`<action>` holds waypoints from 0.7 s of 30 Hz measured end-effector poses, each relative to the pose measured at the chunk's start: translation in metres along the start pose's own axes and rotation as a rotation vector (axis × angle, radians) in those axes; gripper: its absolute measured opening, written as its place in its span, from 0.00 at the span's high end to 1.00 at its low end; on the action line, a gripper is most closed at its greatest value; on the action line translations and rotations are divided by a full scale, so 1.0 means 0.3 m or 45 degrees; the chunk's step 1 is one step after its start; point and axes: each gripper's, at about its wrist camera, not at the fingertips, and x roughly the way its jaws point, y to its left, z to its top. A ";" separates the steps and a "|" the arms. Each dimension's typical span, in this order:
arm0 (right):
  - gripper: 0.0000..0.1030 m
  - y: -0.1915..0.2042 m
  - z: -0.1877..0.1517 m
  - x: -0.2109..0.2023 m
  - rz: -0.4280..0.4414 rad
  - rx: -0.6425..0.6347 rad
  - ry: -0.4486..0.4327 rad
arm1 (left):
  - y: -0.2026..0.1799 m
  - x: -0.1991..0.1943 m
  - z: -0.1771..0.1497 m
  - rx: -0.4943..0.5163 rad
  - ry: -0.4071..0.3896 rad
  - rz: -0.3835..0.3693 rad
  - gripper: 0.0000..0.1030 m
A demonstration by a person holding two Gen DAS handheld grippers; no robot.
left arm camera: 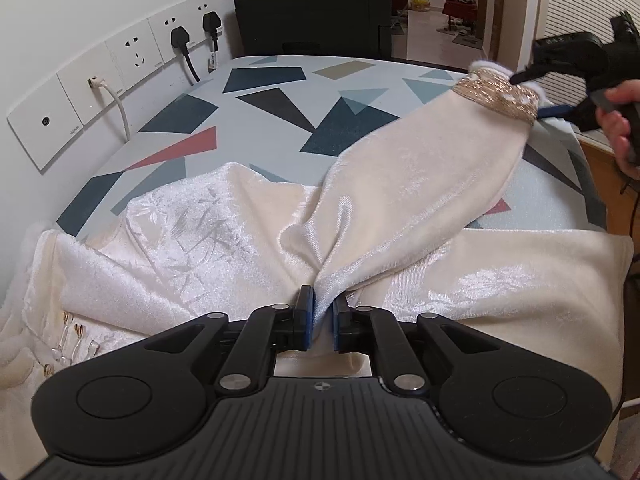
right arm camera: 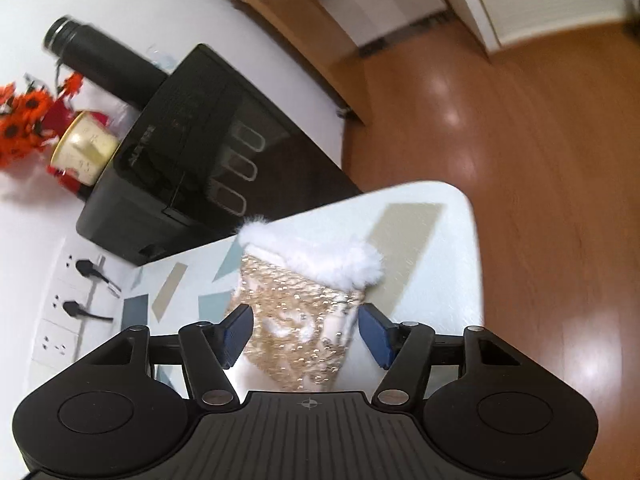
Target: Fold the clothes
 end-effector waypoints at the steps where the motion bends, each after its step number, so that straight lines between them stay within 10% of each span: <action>1: 0.43 0.008 -0.001 0.009 -0.003 -0.013 -0.016 | 0.000 0.000 -0.001 -0.001 -0.001 -0.001 0.90; 10: 0.23 0.153 -0.063 0.107 -0.108 -0.372 -0.156 | -0.001 0.004 -0.011 -0.020 -0.013 0.001 0.89; 17: 0.81 0.213 -0.098 0.144 -0.097 -0.542 -0.132 | 0.000 0.002 -0.015 -0.047 -0.024 0.007 0.89; 21: 0.84 0.196 -0.059 0.149 -0.004 -0.376 -0.071 | 0.002 0.003 -0.013 -0.064 -0.022 0.010 0.89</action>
